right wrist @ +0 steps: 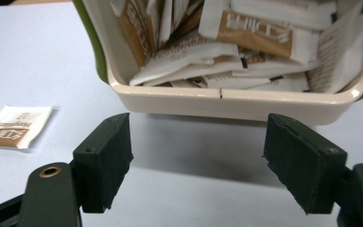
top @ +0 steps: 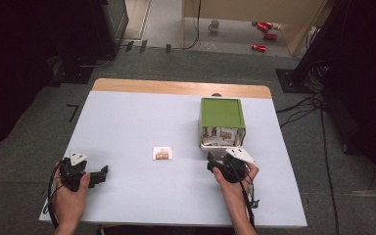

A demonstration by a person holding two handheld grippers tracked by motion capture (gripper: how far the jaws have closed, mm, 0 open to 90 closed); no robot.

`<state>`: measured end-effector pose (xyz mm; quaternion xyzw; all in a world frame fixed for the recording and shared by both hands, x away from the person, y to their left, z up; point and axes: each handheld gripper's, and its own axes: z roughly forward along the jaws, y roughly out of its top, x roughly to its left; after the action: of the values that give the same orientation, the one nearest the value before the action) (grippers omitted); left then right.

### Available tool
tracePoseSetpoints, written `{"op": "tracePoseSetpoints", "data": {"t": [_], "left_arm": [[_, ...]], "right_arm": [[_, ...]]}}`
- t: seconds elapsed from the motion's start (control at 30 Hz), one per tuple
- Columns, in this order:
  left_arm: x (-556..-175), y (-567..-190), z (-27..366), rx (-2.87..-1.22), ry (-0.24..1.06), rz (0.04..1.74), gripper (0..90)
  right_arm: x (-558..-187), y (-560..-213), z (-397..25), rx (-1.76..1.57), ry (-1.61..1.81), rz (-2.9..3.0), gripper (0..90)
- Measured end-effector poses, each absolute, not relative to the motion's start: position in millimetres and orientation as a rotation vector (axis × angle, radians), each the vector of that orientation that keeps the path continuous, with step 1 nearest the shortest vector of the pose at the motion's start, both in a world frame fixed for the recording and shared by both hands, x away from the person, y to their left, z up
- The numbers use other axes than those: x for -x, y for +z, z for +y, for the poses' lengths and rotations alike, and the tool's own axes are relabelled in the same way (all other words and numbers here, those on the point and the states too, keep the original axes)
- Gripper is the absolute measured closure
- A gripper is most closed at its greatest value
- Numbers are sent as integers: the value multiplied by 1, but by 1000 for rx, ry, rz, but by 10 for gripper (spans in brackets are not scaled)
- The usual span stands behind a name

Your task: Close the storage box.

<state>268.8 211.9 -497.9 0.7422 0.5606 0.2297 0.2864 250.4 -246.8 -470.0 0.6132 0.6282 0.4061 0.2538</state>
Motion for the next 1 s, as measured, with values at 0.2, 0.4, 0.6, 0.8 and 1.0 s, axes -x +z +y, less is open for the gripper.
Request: {"op": "tracePoseSetpoints", "data": {"t": [0.2,0.4,0.6,0.8,1.0], "left_arm": [[-269,-498,212,-1984,614,1498,2],[-269,-498,212,-1984,614,1498,2],[-269,-498,212,-1983,615,1498,2],[-269,-498,212,-1983,615,1498,2],[-269,-498,212,-1982,616,1498,2]], "right_arm": [[-239,-456,-256,-1631,1125,1694,206],[-231,-448,-267,-1603,1113,1683,178],[-225,-442,-281,-1582,1103,1670,158],[-220,-437,-305,-1610,1096,1619,154],[-217,-435,-324,-1641,1084,1566,154]]}}
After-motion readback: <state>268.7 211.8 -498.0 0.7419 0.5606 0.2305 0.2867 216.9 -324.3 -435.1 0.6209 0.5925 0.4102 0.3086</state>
